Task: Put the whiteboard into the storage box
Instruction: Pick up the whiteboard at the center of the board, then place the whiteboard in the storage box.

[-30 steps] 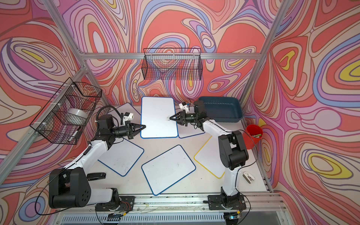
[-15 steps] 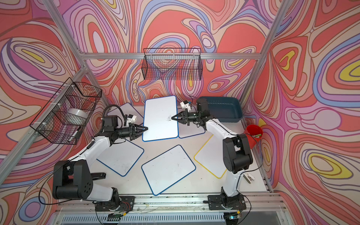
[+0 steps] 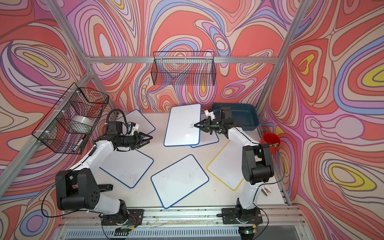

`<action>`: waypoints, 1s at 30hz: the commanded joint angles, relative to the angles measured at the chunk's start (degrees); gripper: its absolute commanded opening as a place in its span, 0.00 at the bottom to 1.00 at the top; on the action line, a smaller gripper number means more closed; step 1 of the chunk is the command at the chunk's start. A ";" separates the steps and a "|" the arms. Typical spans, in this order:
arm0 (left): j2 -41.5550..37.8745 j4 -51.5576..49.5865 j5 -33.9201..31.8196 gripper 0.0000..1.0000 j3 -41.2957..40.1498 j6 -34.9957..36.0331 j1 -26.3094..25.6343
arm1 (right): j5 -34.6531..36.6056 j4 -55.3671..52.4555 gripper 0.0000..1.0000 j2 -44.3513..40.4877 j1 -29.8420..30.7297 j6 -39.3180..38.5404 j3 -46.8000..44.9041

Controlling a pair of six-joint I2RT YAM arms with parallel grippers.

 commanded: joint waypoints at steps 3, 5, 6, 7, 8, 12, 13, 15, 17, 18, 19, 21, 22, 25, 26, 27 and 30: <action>-1.85 -8.97 -8.74 0.42 1.34 9.67 0.09 | 1.68 1.91 0.00 -4.70 -5.67 0.60 -2.17; -2.10 -9.63 -10.29 0.41 0.94 10.97 0.02 | 3.56 1.22 0.00 -5.26 -7.91 0.61 -2.96; -2.48 -9.36 -10.78 0.41 0.29 11.42 0.04 | 4.64 0.90 0.00 -5.58 -9.05 0.57 -3.29; -2.95 -8.93 -10.93 0.42 -0.19 11.60 0.10 | 5.90 0.34 0.00 -5.95 -10.17 0.44 -3.60; -3.22 -8.96 -10.77 0.42 -0.33 11.84 0.09 | 6.98 0.18 0.00 -6.34 -11.05 0.54 -3.96; -4.60 -8.59 -10.78 0.41 -0.22 12.06 0.10 | 10.35 2.97 0.00 -7.21 -14.22 3.22 -5.66; -5.25 -8.46 -11.00 0.41 -0.56 12.15 0.05 | 10.91 4.95 0.00 -7.21 -14.85 4.93 -6.24; -6.46 -8.06 -12.04 0.41 -1.41 12.07 0.04 | 11.89 9.56 0.00 -7.13 -16.01 8.85 -7.24; -7.32 -8.26 -13.05 0.41 -1.74 12.30 0.10 | 13.32 13.17 0.00 -6.89 -16.97 11.84 -7.72; -7.66 -8.44 -13.29 0.41 -1.70 12.48 0.09 | 14.38 14.03 0.00 -6.73 -17.48 12.62 -7.65; -7.95 -8.49 -13.55 0.41 -1.74 12.50 0.04 | 15.75 14.31 0.00 -6.54 -18.04 13.20 -7.48; -8.73 -8.00 -13.91 0.41 -2.55 12.18 0.07 | 18.47 15.02 0.00 -6.17 -18.98 14.52 -7.53; -9.04 -7.62 -14.04 0.41 -3.02 11.98 0.10 | 19.81 16.12 0.00 -6.00 -19.47 15.65 -7.84; -9.16 -7.69 -14.50 0.41 -3.12 12.06 0.05 | 24.14 21.14 0.00 -5.89 -20.49 19.94 -9.67; -9.10 -7.74 -14.43 0.41 -2.93 12.15 0.09 | 25.55 22.59 0.00 -5.81 -20.72 21.38 -10.26; -9.01 -7.71 -14.25 0.41 -2.96 12.07 0.05 | 27.29 24.51 0.00 -5.65 -20.86 23.00 -10.98; -8.79 -7.17 -13.29 0.41 -3.15 11.80 0.04 | 31.70 28.24 0.00 -4.85 -20.85 26.06 -12.50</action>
